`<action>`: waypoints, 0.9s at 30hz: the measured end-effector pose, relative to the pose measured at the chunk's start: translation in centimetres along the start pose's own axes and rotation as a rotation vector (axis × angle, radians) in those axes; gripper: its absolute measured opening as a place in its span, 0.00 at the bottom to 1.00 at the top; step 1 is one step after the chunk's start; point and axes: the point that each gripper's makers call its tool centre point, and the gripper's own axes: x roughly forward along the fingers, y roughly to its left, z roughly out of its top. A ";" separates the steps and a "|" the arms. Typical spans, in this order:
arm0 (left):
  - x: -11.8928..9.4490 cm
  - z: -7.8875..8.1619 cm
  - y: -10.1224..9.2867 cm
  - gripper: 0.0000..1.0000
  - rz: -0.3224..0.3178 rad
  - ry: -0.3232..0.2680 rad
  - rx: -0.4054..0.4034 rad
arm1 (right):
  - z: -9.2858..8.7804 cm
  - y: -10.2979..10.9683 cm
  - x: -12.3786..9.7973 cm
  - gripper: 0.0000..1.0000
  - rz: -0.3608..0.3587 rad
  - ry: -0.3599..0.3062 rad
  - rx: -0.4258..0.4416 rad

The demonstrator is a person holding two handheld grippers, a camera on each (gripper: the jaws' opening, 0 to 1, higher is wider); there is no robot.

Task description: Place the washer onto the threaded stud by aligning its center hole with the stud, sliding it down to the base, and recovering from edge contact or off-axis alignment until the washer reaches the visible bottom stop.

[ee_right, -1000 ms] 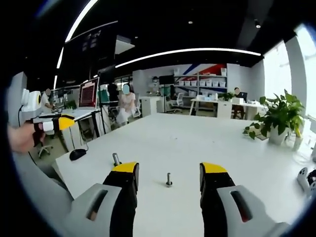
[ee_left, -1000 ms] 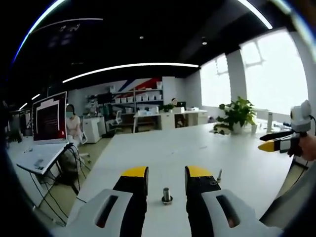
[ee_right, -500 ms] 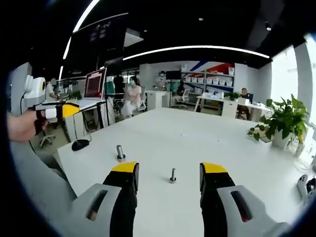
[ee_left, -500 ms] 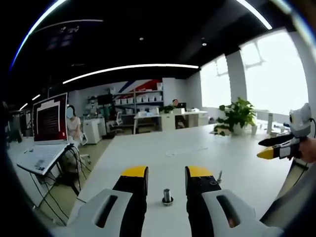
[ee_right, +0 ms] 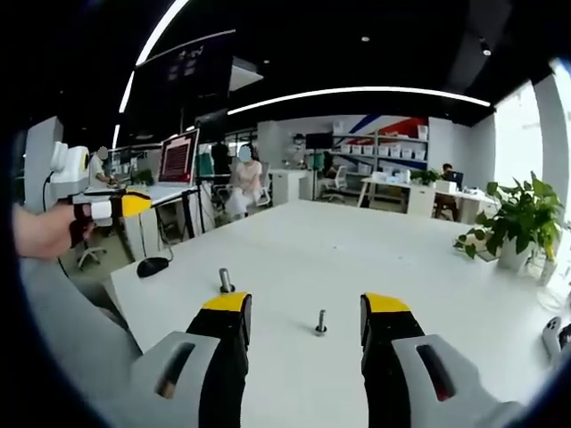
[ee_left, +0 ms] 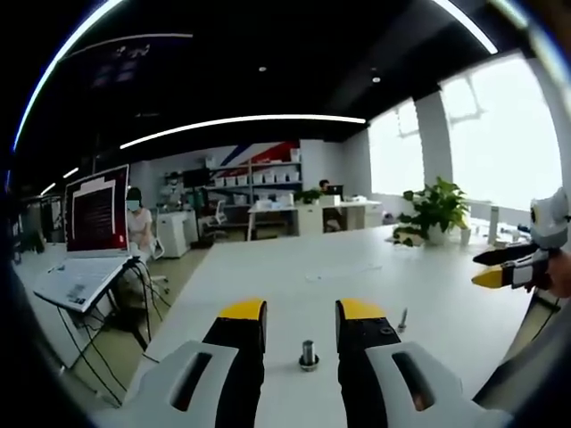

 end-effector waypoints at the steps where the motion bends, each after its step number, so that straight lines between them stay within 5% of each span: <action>1: 0.0 0.0 0.1 0.29 0.001 0.000 -0.001 | -0.1 0.0 0.0 0.52 -0.001 0.004 0.003; 27: 0.0 -0.4 0.1 0.29 0.006 0.014 -0.001 | 0.5 0.0 -0.1 0.52 0.005 -0.023 0.010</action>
